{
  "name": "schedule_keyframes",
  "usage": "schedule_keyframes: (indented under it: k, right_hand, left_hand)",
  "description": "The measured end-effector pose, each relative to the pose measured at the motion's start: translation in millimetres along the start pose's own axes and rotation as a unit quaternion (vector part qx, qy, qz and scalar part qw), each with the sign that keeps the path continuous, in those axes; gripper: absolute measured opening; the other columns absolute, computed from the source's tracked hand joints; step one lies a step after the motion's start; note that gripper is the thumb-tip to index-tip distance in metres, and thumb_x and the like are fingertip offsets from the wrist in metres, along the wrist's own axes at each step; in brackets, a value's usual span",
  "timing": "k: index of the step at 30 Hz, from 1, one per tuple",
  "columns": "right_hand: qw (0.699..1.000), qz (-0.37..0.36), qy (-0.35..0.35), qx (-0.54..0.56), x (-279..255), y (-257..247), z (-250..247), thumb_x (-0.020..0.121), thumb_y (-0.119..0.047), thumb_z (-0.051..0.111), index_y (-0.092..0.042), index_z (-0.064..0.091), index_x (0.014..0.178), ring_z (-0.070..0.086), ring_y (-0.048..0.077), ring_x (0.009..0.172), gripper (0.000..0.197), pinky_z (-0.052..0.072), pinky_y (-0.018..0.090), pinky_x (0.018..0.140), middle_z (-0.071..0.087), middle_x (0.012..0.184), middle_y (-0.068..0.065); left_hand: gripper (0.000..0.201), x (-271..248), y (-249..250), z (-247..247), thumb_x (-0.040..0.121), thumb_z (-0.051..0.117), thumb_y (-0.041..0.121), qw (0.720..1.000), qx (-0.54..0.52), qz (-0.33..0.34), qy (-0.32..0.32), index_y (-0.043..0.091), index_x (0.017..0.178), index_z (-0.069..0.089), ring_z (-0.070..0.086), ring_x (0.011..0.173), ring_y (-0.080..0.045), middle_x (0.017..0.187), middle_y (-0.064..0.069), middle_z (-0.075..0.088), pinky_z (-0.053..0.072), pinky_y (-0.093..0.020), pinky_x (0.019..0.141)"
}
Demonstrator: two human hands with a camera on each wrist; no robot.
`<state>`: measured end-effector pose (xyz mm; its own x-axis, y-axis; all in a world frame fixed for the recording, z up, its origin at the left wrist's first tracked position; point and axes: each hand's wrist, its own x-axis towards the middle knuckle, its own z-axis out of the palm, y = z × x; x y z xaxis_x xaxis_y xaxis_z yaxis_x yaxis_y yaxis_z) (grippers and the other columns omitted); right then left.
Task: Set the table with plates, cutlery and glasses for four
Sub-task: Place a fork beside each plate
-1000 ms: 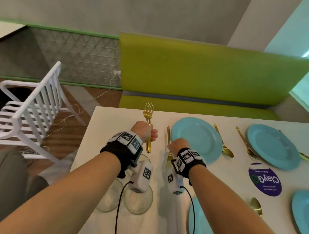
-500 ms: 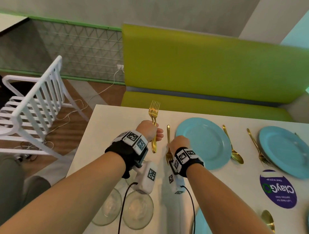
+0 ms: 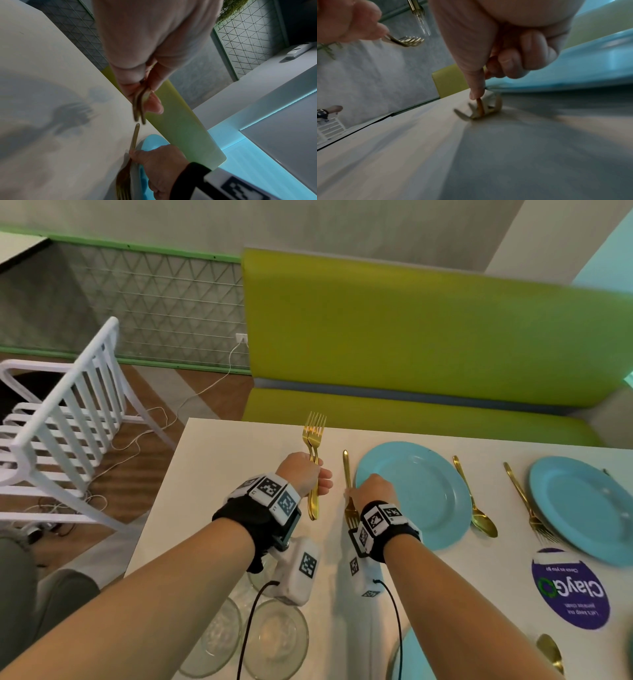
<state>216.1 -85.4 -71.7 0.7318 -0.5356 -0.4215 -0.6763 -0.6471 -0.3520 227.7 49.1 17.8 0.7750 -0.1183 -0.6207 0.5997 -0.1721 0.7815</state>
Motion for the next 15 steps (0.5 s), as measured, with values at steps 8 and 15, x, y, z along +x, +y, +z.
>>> schedule_keyframes:
  k: [8,15]
  right_hand:
    - [0.999,-0.016,0.003,0.032,-10.2,0.3,-6.7,0.085,-0.046,0.060,-0.008,0.059,0.097,0.057,0.026,0.076,0.040,0.044,0.029,0.063,0.064,0.090,0.010]
    - [0.991,-0.089,-0.005,0.103,-67.5,12.2,-36.4,0.090,-0.047,0.052,-0.015,0.051,0.077,0.050,0.018,0.076,0.034,0.037,0.027,0.068,0.053,0.072,-0.001]
  left_hand:
    - [0.016,-9.2,-1.5,-0.4,0.098,0.032,-0.001,1.000,0.002,0.004,-0.001,0.004,0.091,0.045,0.053,0.057,-0.017,0.072,-0.010,0.053,0.047,-0.022,0.051]
    - [0.013,-38.5,-6.2,9.6,0.098,0.034,0.000,0.998,0.037,0.046,-0.014,0.003,0.102,0.046,0.053,0.058,-0.016,0.075,-0.007,0.049,0.049,-0.023,0.055]
